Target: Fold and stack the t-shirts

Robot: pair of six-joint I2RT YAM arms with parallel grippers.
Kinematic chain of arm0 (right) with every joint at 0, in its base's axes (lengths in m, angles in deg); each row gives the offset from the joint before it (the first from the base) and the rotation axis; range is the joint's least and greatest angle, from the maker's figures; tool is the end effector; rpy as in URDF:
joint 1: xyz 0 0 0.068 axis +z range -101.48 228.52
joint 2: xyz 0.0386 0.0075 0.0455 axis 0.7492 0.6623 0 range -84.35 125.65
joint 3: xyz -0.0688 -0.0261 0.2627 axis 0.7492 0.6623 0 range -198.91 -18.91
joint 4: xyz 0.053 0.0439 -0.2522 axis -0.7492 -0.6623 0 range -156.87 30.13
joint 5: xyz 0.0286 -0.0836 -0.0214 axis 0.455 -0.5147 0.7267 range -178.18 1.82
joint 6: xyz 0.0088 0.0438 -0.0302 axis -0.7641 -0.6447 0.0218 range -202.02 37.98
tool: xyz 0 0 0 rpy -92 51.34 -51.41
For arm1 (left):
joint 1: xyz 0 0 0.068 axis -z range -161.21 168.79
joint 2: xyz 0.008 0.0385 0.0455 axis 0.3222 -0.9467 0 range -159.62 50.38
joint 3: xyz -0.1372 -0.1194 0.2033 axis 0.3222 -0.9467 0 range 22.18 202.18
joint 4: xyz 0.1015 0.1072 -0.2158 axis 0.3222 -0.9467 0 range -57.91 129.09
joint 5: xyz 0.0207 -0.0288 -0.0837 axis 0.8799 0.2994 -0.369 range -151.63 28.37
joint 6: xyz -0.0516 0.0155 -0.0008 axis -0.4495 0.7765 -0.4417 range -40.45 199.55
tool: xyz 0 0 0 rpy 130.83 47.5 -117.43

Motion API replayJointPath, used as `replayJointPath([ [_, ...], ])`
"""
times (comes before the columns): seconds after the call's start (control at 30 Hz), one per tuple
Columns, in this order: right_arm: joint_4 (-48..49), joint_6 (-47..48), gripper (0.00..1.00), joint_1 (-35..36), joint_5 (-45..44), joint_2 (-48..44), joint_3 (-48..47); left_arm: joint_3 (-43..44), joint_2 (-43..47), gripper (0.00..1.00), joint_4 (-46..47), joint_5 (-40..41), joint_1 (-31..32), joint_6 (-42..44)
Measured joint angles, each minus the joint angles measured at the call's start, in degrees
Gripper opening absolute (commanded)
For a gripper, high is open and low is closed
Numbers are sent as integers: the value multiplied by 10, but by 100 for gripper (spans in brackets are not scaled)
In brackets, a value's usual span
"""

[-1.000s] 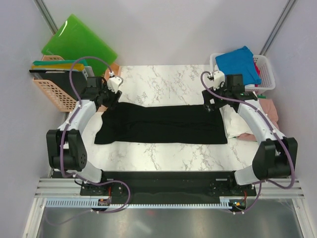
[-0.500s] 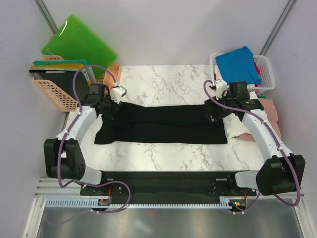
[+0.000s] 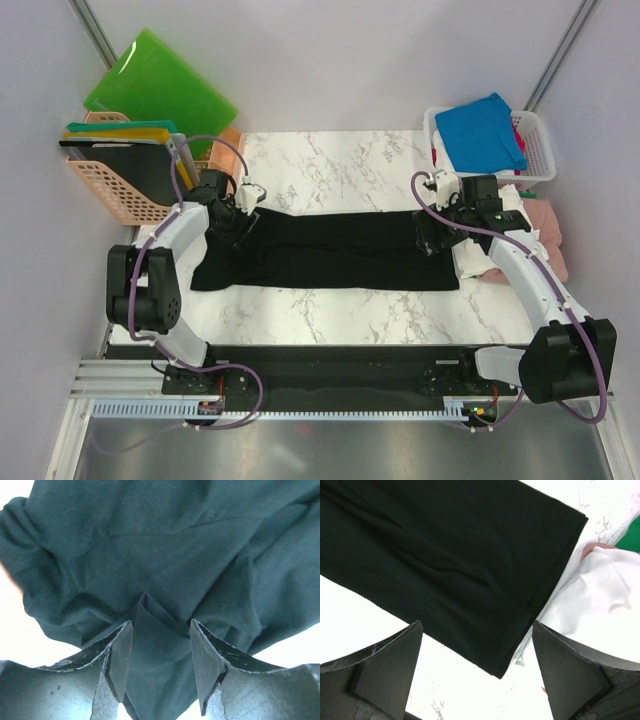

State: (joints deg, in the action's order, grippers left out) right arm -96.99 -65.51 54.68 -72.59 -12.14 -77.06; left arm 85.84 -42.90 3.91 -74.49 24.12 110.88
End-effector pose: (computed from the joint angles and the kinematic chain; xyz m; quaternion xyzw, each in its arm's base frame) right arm 0.2569 0.0372 0.2792 -0.2278 0.9074 0.0977 0.3394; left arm 0.3218 -0.0381 0.2097 0.3281 0.9129 -0.0577 0.2357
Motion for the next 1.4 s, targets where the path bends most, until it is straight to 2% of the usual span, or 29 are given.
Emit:
replayJointPath([
  [0.07, 3, -1, 98, 0, 0, -4, 1, 6, -16, 55, 1, 8, 4, 0],
  [0.17, 4, -1, 98, 0, -2, -8, 4, 11, -37, 41, 1, 23, 9, -2],
  [0.2, 4, -1, 98, 0, -3, -8, 4, 12, -42, 29, 2, 29, 10, -3],
  [0.27, 5, -1, 98, 0, -5, -10, 6, 12, -50, 16, 1, 40, 12, -7],
  [0.3, 5, -1, 98, 0, -5, -10, 6, 12, -51, 3, 1, 44, 12, -8],
  [0.57, 6, -2, 98, 0, -4, -8, 6, 12, -42, 2, 0, 67, 12, -9],
  [0.8, 8, -2, 98, 0, -4, -2, 6, -14, 36, 2, -11, 78, 12, -14],
  [0.83, 9, -2, 98, 0, -4, -2, 6, -20, 48, 5, -16, 81, 12, -16],
  [0.87, 10, -2, 98, 0, -4, -2, 6, -25, 59, 12, -24, 83, 12, -18],
  [0.9, 11, -2, 98, 0, -4, -2, 6, -30, 68, 34, -31, 84, 12, -20],
  [1.0, 15, -2, 98, 0, -4, -1, 6, -39, 87, 56, -60, 88, 12, -33],
  [1.03, 16, -2, 98, 0, -4, 0, 6, -41, 90, 60, -68, 89, 12, -36],
  [1.1, 16, -2, 98, 0, -4, 1, 6, -45, 97, 65, -84, 96, 12, -43],
  [1.4, 16, 0, 98, 0, -4, 1, 6, -74, 121, 66, -95, 112, 12, -47],
])
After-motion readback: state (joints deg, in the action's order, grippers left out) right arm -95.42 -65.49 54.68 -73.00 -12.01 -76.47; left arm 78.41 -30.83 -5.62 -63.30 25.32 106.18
